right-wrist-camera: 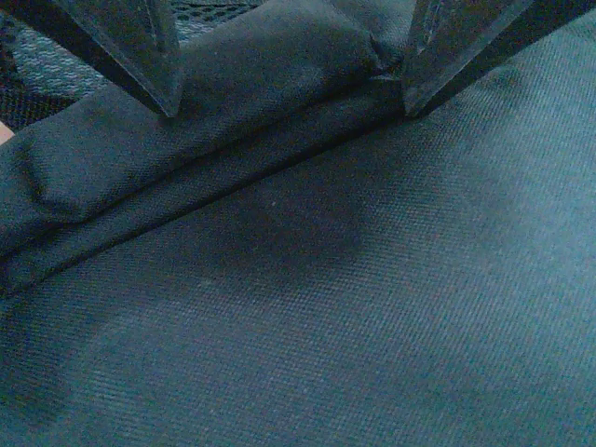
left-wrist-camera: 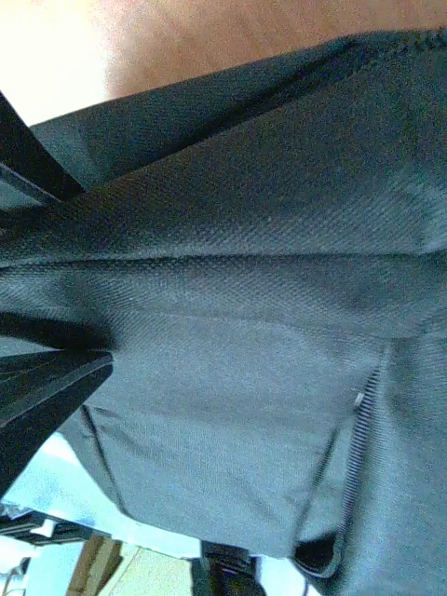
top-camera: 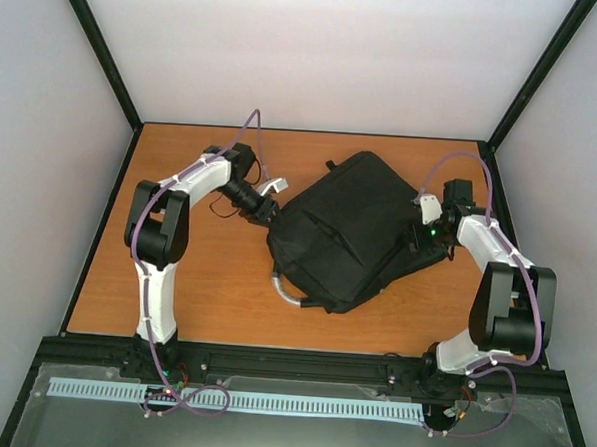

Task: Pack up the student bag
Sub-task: Adjust the student bag at the center of the board.

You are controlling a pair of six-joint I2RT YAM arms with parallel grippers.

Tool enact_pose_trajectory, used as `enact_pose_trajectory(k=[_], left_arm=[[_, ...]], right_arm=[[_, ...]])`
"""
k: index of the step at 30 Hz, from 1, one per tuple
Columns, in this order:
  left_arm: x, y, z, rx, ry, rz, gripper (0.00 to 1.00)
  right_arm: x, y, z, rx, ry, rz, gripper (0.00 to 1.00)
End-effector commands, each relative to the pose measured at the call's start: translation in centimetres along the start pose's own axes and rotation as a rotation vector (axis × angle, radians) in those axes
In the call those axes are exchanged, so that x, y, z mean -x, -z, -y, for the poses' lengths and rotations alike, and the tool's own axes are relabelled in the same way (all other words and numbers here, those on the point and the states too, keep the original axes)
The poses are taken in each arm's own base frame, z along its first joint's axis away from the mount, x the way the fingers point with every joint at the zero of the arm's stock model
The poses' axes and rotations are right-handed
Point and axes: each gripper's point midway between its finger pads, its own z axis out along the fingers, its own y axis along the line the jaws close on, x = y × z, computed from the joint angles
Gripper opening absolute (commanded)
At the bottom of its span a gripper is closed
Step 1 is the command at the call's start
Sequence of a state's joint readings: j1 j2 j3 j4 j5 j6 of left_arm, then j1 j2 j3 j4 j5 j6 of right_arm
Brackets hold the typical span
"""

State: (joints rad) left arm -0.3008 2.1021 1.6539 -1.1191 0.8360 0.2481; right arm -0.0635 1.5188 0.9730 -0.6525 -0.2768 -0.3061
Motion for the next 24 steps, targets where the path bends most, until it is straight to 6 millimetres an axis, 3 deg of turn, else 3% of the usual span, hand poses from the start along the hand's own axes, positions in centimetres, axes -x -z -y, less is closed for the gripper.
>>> enact_pose_trajectory(k=[1,10,17,21,24], left_arm=[[-2.0,-0.3,0.8,0.021,-0.073,-0.024,0.35],[-5.8,-1.6,2.3,0.100,-0.175,-0.089,0.38],[-7.8,-1.3,1.7,0.219,-0.245,-0.138,0.51],[-8.4,0.1,2.0,0.269,-0.260,-0.140,0.56],[-8.6,1.8,2.3,0.288,-0.242,-0.101,0.60]], right_arm=[[3.4,-0.7,-0.8,0.023,0.040,0.057,0.66],[8.3,-4.3,-4.3,0.032,0.196,0.044,0.69],[13.3,-6.1,-8.2,0.006,0.322,0.080,0.75],[14.7,-5.7,-9.5,0.007,0.343,0.104,0.78],[15.8,-4.0,-9.7,-0.005,0.350,0.145,0.80]])
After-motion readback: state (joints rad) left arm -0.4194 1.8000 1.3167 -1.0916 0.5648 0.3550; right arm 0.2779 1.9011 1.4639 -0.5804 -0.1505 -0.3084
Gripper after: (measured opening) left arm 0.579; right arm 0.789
